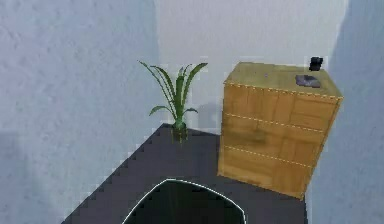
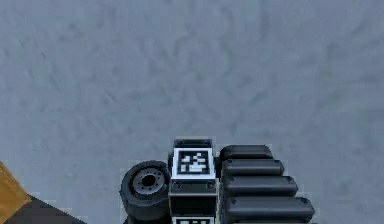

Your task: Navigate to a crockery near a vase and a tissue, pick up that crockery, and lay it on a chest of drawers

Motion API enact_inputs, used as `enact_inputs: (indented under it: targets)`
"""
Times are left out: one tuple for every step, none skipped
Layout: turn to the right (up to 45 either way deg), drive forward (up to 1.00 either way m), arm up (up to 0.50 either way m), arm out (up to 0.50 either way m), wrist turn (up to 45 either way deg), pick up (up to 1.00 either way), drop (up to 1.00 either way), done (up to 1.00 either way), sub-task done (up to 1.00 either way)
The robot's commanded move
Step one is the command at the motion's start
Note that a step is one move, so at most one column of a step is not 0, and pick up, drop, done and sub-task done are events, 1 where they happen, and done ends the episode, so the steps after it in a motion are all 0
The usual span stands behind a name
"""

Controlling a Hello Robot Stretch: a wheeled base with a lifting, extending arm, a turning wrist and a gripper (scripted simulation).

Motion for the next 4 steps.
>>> enact_inputs:
  targets:
    - [0.0, 1.0, 0.0, 0.0, 0.0, 0.0, 0.0, 0.0, 0.0]
    - [-12.0, 0.0, 0.0, 0.0, 0.0, 0.0, 0.0, 0.0, 0.0]
    - [0.0, 0.15, 0.0, 0.0, 0.0, 0.0, 0.0, 0.0, 0.0]
    - [45.0, 0.0, 0.0, 0.0, 0.0, 0.0, 0.0, 0.0, 0.0]
